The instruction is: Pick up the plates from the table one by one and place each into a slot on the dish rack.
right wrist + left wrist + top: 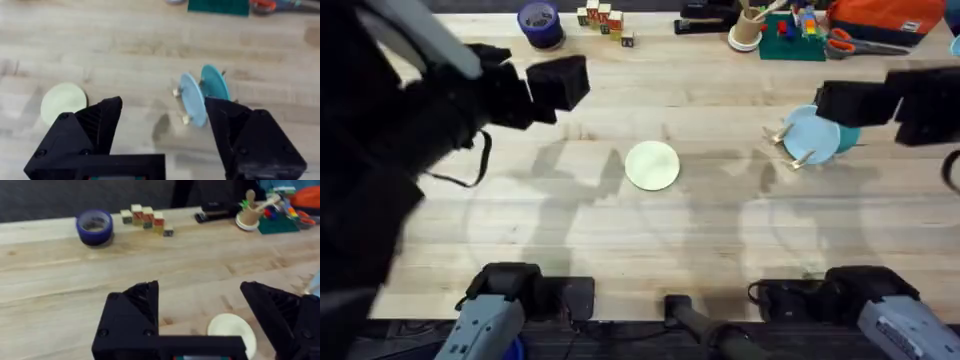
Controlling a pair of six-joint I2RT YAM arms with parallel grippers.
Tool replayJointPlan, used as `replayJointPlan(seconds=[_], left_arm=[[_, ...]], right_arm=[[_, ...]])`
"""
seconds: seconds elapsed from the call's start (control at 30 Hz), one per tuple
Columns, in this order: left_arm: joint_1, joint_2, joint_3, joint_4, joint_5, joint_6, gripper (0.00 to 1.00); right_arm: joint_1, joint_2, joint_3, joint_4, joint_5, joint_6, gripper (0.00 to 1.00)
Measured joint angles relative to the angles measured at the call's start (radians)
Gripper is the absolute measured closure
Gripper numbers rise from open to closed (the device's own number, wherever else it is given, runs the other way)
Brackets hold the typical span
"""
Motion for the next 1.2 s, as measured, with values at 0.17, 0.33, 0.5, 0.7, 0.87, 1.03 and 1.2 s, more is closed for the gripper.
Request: replayJointPlan(seconds=[0.17,0.33,0.5,0.7,0.87,1.03,1.2], left_arm=[[0.0,0.141,0.148,-0.125,0.058,-0.006,0.008],[0.0,0.159,0.159,-0.124,0.131,-0.007,0.008],[0.0,0.159,0.159,-0.129,0.228,-0.008,0.008],[0.0,0.159,0.159,-0.168,0.302,-0.156,0.008],[0.0,0.175,0.16,-0.229,0.313,-0.311,0.008],[0.0,0.244,0.16,-0.278,0.318,-0.42,0.008],[0.0,0.306,0.16,-0.309,0.334,-0.463,0.008]], right_arm=[[0.0,0.172,0.165,-0.156,-0.01,0.031,0.009],[0.0,0.213,0.176,-0.154,-0.058,0.043,0.007],[0.0,0.214,0.177,-0.154,-0.076,0.046,0.007],[0.0,0.214,0.177,-0.155,-0.082,0.049,0.007],[0.0,0.214,0.177,-0.154,-0.082,0.049,0.006],[0.0,0.214,0.177,-0.154,-0.082,0.049,0.006],[0.0,0.214,0.177,-0.154,-0.082,0.049,0.007]])
